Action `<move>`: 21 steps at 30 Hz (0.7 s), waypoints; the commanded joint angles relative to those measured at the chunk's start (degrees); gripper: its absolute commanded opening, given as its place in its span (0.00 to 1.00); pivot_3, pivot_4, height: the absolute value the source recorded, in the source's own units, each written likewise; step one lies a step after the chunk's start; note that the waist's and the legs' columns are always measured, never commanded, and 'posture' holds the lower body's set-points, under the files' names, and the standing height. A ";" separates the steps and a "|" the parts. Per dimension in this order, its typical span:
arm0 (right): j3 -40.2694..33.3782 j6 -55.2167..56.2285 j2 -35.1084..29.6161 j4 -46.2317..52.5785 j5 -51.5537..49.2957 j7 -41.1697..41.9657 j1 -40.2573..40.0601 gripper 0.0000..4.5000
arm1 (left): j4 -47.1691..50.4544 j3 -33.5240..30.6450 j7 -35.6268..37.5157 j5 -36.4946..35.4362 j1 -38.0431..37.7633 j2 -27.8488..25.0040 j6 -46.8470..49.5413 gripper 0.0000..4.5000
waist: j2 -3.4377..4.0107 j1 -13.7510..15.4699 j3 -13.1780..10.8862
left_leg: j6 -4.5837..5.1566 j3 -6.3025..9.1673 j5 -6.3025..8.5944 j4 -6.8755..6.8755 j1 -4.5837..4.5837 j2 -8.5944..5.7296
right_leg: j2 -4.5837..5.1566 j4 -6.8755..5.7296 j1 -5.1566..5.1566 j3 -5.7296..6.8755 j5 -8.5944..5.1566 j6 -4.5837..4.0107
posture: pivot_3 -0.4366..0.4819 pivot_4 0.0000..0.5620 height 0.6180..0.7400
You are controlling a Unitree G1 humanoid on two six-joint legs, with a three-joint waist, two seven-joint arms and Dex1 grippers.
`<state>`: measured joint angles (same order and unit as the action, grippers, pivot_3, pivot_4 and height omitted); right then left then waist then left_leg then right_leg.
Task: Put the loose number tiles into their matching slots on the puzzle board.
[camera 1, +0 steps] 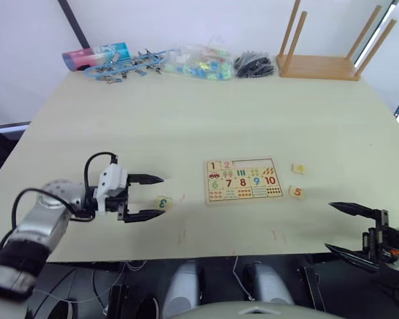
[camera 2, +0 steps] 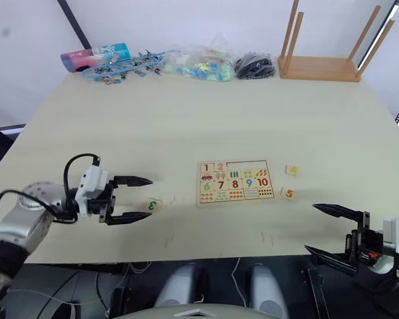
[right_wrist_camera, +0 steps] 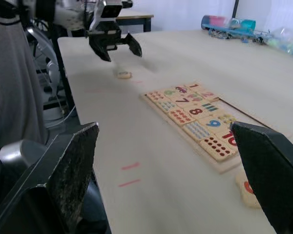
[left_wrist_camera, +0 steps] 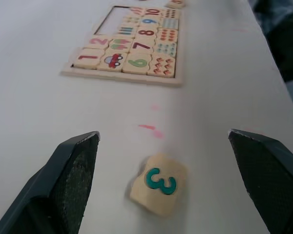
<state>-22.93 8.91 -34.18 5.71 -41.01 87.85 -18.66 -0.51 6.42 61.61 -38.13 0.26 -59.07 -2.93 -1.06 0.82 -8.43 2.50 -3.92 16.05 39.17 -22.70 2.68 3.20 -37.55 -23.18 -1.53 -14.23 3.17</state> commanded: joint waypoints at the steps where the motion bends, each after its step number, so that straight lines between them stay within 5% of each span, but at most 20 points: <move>1: -0.70 -0.31 -0.26 1.61 -1.37 -0.22 -0.40 1.00 | 13.23 -7.30 -12.86 0.05 -6.37 1.30 8.87 0.99 | 0.00 0.19 -0.02 | 0.00 0.02 0.00 0.00 0.01 -0.03 | 0.04 -0.01 0.03 0.04 -0.01 -0.02 | 0.48 0.27 0.98; 4: -1.35 -7.04 -2.33 3.41 0.53 -7.58 -3.07 1.00 | 23.03 -10.19 -22.31 1.66 -12.72 4.32 15.41 0.99 | 0.02 0.09 -0.01 | 0.00 0.01 0.00 0.02 0.03 -0.04 | 0.03 0.03 0.06 0.03 -0.04 -0.07 | 0.48 0.27 0.98; 11: -3.69 -6.20 -2.95 5.50 -2.17 -4.47 -6.52 1.00 | 36.21 -12.03 -40.84 5.96 -18.22 14.73 28.49 0.99 | 0.03 0.04 0.01 | 0.00 0.01 0.00 -0.03 0.06 -0.08 | -0.05 0.13 0.10 -0.01 -0.04 -0.08 | 0.48 0.27 0.98; 21: -3.69 -5.31 -2.64 4.62 -1.60 -4.27 -5.45 1.00 | 43.10 -7.00 -52.24 13.17 -19.78 25.63 39.25 0.99 | -0.02 0.05 0.02 | 0.00 -0.03 0.00 -0.03 0.07 -0.15 | -0.09 0.18 0.10 -0.07 -0.05 -0.08 | 0.48 0.27 0.98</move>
<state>-24.86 2.82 -36.48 10.04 -41.81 83.28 -24.20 39.10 -1.21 10.69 -26.26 -19.06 -33.93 35.44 -1.08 0.87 -8.41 2.50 -3.95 16.05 39.14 -22.64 2.54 3.12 -37.37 -23.08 -1.60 -14.28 3.08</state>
